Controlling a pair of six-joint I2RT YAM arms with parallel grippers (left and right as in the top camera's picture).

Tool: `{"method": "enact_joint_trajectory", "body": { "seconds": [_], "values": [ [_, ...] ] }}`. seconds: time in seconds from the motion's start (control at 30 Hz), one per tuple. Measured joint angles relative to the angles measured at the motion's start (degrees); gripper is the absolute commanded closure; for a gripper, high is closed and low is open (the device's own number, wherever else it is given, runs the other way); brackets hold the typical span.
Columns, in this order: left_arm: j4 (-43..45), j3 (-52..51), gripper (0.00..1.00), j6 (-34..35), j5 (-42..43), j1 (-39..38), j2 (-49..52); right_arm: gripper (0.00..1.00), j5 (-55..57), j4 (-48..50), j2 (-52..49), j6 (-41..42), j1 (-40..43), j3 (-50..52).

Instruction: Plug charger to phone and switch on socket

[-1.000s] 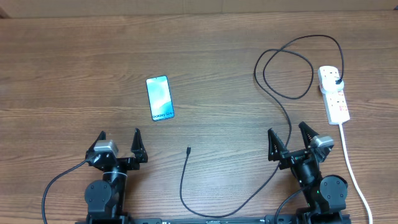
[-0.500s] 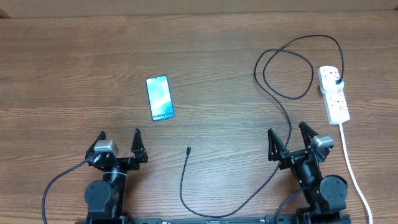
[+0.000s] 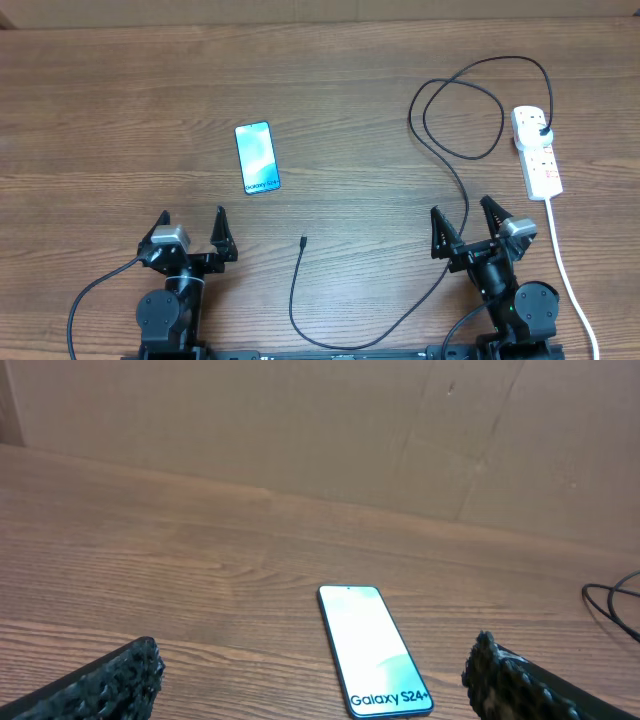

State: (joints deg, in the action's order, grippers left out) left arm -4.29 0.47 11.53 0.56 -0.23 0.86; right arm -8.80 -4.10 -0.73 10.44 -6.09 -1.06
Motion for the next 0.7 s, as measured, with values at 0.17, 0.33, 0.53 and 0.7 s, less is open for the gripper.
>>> {"method": "enact_joint_trajectory", "body": {
  "seconds": [0.17, 0.33, 0.53, 0.7],
  "values": [
    [-0.04, 0.0, 0.0, 0.0, -0.02, 0.0, 0.0, 0.0, 0.02, 0.0, 0.0, -0.02, -0.02, 0.0],
    [-0.04, 0.0, 0.01, 0.09, 0.2, 0.0, 0.0, 0.0, 0.02, -0.02, 0.0, 0.02, -0.02, 0.0],
    [-0.02, 0.0, 0.0, 2.25, 1.38, 0.0, 0.0, 0.0, 0.0, 0.0, 0.0, -0.02, -0.02, 0.0],
    [0.09, 0.0, 0.0, 3.89, 3.39, 0.0, 0.15, 0.0, 0.02, 0.02, 0.0, 0.02, -0.02, 0.0]
  ]
}}
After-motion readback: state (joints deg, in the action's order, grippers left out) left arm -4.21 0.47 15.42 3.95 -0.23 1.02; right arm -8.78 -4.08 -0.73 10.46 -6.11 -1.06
